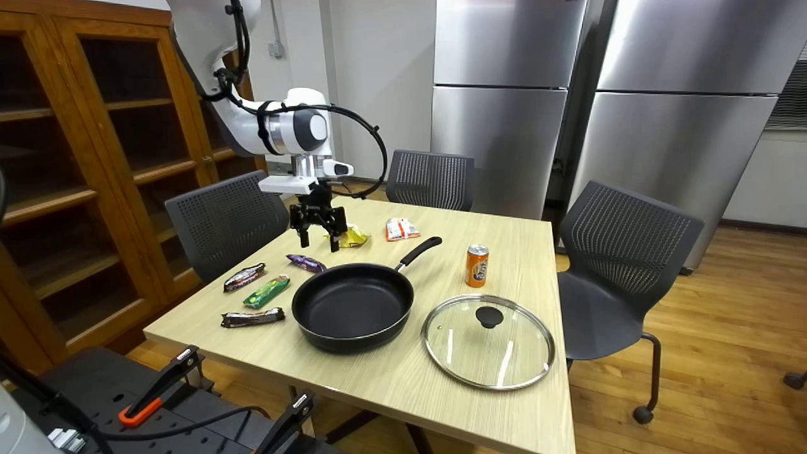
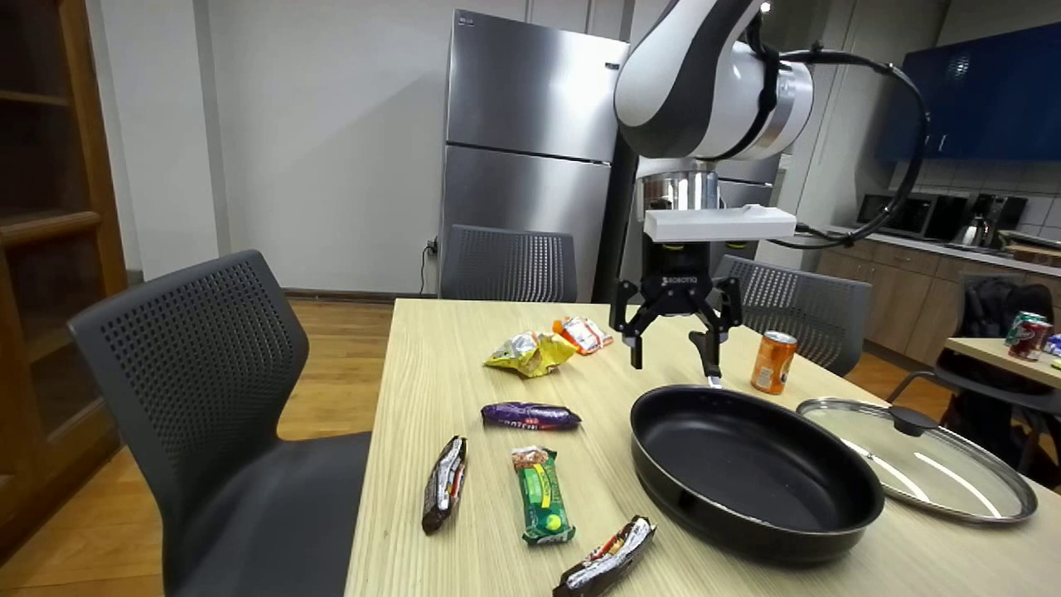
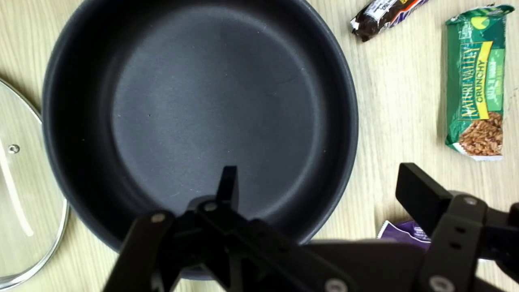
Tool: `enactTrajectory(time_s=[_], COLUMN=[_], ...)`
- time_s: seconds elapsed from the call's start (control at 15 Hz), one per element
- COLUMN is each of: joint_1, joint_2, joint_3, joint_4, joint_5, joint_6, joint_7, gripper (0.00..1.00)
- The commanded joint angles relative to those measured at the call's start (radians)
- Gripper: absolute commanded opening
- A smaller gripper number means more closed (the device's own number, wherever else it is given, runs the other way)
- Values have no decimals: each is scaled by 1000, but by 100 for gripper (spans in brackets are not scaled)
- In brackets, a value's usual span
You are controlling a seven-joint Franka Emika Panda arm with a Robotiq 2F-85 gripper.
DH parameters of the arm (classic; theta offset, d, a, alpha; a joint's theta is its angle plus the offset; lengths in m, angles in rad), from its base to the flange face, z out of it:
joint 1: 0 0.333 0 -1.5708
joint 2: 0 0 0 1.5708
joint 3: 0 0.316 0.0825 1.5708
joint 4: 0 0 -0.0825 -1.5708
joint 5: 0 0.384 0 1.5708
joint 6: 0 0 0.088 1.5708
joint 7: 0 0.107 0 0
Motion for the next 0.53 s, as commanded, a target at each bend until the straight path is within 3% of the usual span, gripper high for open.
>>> enactTrajectory(time_s=[0.0, 0.47], joint_1=[33, 90], joint_2=[3, 47], joint_3=[7, 14], joint_4=[28, 91], joint_5=[-62, -127], joint_6=[-36, -81], joint_7=[53, 73], gripper=[100, 100])
